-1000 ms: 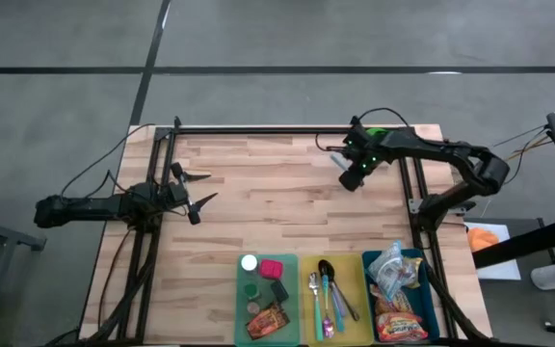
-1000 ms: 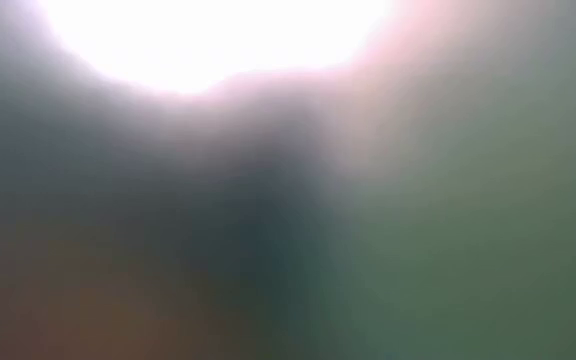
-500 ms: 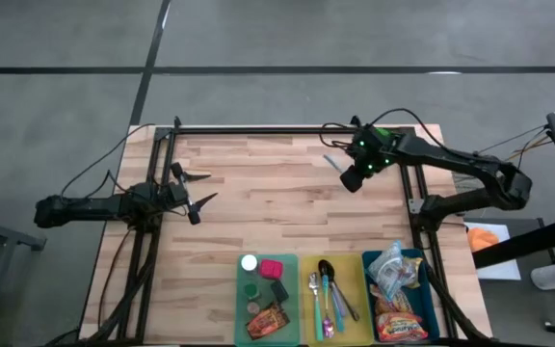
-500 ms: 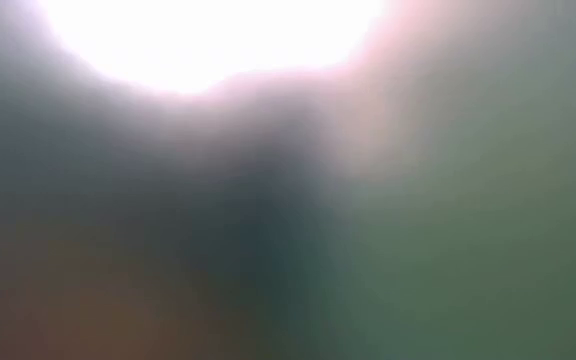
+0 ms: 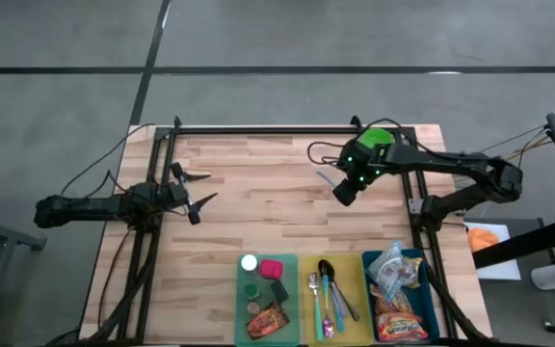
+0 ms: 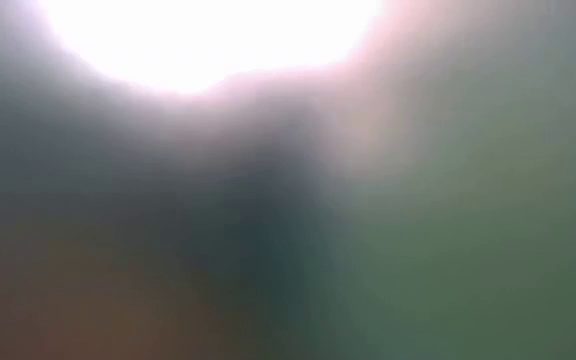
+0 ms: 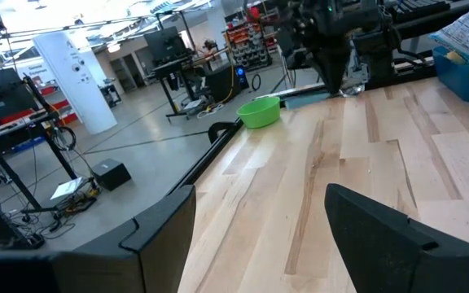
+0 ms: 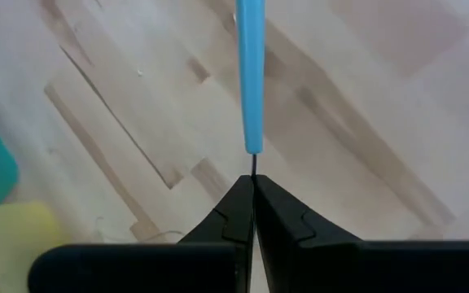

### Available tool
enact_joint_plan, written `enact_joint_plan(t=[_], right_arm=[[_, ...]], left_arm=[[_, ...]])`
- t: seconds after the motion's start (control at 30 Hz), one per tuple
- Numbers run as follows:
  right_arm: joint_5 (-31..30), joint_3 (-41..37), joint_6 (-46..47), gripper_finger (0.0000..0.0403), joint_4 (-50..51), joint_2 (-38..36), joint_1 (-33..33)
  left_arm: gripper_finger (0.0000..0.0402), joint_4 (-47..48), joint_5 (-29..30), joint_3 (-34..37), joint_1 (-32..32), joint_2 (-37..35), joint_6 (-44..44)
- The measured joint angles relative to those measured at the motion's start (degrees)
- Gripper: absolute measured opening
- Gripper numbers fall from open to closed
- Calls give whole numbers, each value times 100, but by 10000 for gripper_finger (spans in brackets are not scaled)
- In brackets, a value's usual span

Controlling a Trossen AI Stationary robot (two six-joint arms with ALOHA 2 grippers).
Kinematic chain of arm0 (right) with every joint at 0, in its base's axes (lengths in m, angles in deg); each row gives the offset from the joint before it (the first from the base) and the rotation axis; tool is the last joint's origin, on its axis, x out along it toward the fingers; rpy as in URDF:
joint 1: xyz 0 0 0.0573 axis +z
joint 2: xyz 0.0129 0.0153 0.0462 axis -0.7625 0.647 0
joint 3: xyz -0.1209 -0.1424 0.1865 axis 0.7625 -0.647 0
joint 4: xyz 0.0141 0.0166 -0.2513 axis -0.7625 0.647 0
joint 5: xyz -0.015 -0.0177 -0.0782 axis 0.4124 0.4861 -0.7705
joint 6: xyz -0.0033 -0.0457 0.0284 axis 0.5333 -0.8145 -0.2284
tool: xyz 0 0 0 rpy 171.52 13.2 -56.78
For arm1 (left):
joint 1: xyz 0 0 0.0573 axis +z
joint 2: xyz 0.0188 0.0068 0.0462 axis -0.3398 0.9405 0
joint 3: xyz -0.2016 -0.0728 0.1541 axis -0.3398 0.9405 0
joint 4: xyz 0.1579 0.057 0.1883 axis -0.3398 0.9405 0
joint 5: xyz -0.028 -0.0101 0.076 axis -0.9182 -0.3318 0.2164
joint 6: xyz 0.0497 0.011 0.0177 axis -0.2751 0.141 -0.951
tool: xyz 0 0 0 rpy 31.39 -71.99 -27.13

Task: Pick & Place Food Item
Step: Put the blue spoon into the yellow bin

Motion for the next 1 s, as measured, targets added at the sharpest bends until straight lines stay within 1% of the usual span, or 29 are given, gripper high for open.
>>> enact_joint_plan(t=[0.1, 0.27, 0.57, 0.8, 1.0], right_arm=[[-2, -2, 144, 8, 1, 143, 116], [-2, -2, 359, 8, 2, 166, 304], [-4, -4, 1213, 8, 5, -337, 765], [15, 33, 1759, 8, 0, -636, 1358], [48, 235, 2480, 8, 7, -674, 2100]], left_arm=[[275, -2, -1, 0, -2, 0, -2], [275, -2, 0, 0, -2, 0, -3], [275, -1, -1, 0, -1, 0, -7], [275, -2, 0, 0, -2, 0, -12], [275, -1, -1, 0, -1, 0, -11]])
